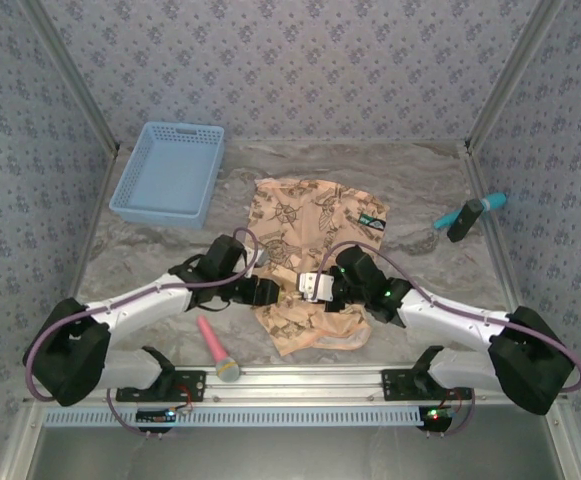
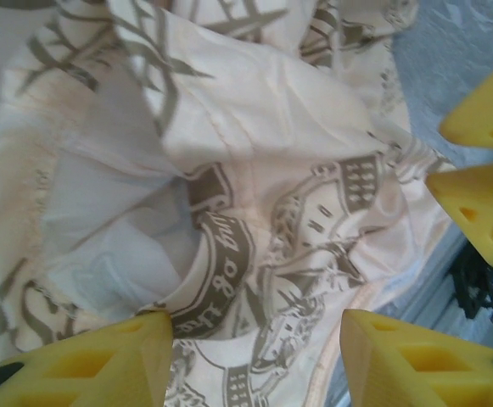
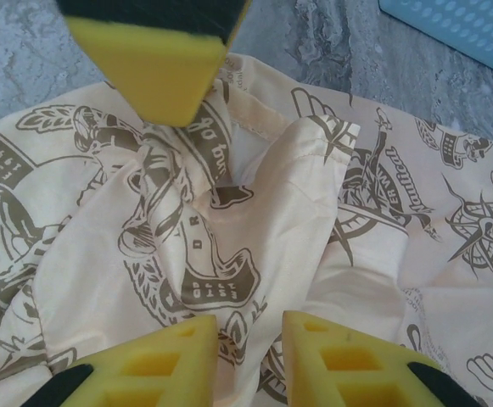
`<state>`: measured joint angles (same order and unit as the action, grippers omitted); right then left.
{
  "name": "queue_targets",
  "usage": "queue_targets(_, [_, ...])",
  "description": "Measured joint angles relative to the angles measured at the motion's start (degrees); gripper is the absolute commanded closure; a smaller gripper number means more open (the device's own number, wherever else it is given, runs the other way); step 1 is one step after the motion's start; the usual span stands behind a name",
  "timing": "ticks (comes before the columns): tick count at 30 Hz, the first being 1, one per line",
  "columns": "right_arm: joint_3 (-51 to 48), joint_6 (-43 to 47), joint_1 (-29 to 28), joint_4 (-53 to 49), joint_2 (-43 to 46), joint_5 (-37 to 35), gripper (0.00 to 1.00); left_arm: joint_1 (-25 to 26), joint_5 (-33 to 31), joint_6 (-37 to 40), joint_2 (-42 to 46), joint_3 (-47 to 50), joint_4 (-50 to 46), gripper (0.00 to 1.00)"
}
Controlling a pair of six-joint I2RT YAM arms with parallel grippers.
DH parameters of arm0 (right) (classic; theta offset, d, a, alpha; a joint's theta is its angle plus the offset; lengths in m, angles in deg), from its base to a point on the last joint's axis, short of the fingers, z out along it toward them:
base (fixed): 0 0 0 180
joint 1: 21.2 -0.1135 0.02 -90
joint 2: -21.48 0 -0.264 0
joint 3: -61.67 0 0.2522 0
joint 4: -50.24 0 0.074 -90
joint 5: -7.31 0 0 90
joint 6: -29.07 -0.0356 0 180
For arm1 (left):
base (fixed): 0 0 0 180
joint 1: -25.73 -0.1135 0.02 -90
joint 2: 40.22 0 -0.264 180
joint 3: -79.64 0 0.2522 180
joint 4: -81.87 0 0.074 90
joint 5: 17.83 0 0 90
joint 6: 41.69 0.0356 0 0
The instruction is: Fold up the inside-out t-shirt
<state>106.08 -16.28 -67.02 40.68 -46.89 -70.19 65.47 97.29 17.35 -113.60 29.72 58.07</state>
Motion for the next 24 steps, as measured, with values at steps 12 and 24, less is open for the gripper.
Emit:
queue_targets(12, [1.6, 0.0, -1.0, 0.8, -4.4, -1.2, 0.69, 2.2, -10.1, 1.1, -3.6, -5.9, -1.6, 0.46])
queue_targets(24, [4.6, -2.4, 0.3, -1.2, -9.6, -6.9, 0.88, 3.8, -2.7, 1.7, 0.1, -0.7, -1.2, 0.9])
